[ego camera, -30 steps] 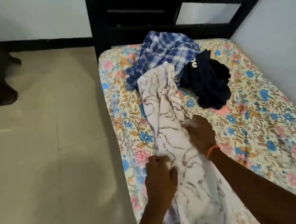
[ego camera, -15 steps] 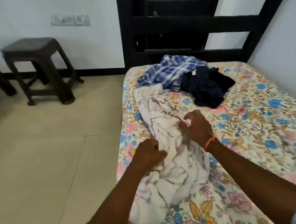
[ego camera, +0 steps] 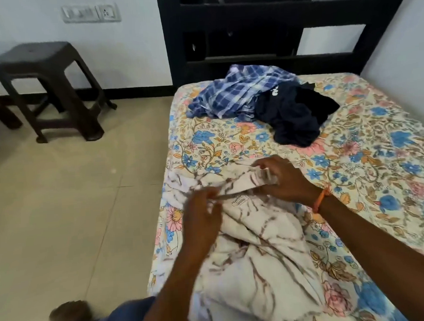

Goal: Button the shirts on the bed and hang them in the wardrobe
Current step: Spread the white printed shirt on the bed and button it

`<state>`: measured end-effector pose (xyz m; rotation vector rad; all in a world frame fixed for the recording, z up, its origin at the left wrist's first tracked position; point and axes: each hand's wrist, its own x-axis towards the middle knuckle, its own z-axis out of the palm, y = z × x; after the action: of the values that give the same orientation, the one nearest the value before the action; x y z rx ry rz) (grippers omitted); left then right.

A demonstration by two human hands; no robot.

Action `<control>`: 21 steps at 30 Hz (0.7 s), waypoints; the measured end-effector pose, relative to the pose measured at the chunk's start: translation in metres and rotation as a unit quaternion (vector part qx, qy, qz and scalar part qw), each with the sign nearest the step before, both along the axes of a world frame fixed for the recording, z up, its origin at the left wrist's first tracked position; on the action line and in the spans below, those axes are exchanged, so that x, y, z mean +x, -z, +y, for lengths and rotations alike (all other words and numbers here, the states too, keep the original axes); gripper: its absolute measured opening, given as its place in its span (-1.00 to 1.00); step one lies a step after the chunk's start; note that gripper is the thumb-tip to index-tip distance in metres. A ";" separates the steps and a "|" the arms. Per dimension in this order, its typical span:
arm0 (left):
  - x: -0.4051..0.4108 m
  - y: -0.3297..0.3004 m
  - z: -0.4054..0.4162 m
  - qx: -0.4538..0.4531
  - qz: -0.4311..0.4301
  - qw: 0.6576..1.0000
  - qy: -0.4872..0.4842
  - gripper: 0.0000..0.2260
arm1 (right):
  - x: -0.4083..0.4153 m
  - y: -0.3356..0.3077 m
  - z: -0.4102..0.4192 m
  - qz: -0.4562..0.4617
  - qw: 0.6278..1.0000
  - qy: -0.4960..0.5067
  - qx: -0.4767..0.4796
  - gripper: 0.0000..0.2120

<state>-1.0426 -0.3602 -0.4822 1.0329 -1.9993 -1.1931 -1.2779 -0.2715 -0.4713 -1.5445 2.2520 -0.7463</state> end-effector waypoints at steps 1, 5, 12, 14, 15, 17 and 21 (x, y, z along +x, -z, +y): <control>0.005 0.007 -0.030 -0.101 -0.043 0.993 -0.053 -0.61 | 0.004 -0.005 -0.009 -0.003 0.999 -0.035 -0.002 -0.53; 0.001 0.007 -0.093 -0.221 -0.226 0.948 0.051 -0.27 | 0.005 -0.014 -0.034 0.055 0.988 -0.138 0.046 -0.74; -0.024 -0.033 -0.085 -0.215 -0.266 0.906 0.248 -0.86 | -0.015 -0.049 -0.029 0.095 0.992 -0.042 -0.077 -0.73; -0.029 -0.027 -0.080 -0.343 -0.271 0.879 0.189 -0.90 | -0.006 -0.061 -0.028 0.142 0.983 -0.037 -0.109 -0.70; -0.031 -0.025 -0.077 -0.367 -0.247 0.883 0.158 -0.94 | -0.002 -0.065 -0.027 0.189 0.973 -0.035 -0.129 -0.68; -0.032 -0.033 -0.070 -0.370 -0.157 0.912 0.083 -0.87 | 0.005 -0.072 -0.025 0.310 0.936 -0.024 -0.166 -0.76; -0.030 -0.080 -0.057 -0.470 -0.060 0.880 -0.042 -0.92 | 0.009 -0.084 -0.020 0.382 0.900 0.058 -0.202 -0.74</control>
<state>-1.0730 -0.4171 -0.4026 0.6598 -2.1919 -0.0145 -1.2688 -0.2911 -0.3874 -2.2112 2.8921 -0.7605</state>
